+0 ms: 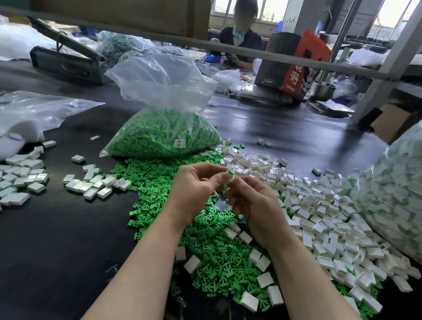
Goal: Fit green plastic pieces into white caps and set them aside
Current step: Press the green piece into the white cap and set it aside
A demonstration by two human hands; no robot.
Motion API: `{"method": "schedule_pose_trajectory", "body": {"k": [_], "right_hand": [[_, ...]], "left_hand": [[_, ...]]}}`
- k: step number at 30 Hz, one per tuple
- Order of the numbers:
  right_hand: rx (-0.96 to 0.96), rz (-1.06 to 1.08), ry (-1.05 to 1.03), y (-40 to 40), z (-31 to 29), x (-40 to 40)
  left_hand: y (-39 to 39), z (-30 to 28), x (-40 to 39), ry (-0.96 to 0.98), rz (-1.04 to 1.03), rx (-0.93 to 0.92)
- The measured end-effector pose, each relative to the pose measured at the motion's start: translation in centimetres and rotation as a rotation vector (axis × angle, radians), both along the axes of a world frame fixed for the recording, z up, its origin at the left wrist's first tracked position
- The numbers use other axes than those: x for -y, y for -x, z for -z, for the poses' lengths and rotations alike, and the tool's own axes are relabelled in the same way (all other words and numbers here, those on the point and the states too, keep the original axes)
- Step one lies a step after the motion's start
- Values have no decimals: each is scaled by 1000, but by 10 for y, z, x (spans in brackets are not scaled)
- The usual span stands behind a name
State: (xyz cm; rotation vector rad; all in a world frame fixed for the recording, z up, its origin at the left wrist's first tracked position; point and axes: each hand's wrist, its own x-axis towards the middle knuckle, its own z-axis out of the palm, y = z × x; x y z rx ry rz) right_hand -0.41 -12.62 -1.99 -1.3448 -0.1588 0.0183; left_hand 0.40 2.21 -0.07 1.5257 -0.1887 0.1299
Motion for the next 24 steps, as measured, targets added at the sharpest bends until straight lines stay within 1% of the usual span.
{"method": "schedule_pose_trajectory", "body": {"k": [3,10,15,20,24], "right_hand": [[50,41,39,1,-1,-1],[102,95,121,3,-2,0],[70,88,88,5,-2,0],[46,99,73,6,-3,0],[5,99,22,5,-3,0]], "left_hand": [[-1,1,-2,-102,-31,40],[-2,3,-3,-204,-19,82],[-1,3,-3,-322,-6,147],[-2,4,-5,-400,-5,189],[-3,5,-4,-437,-5,207]]}}
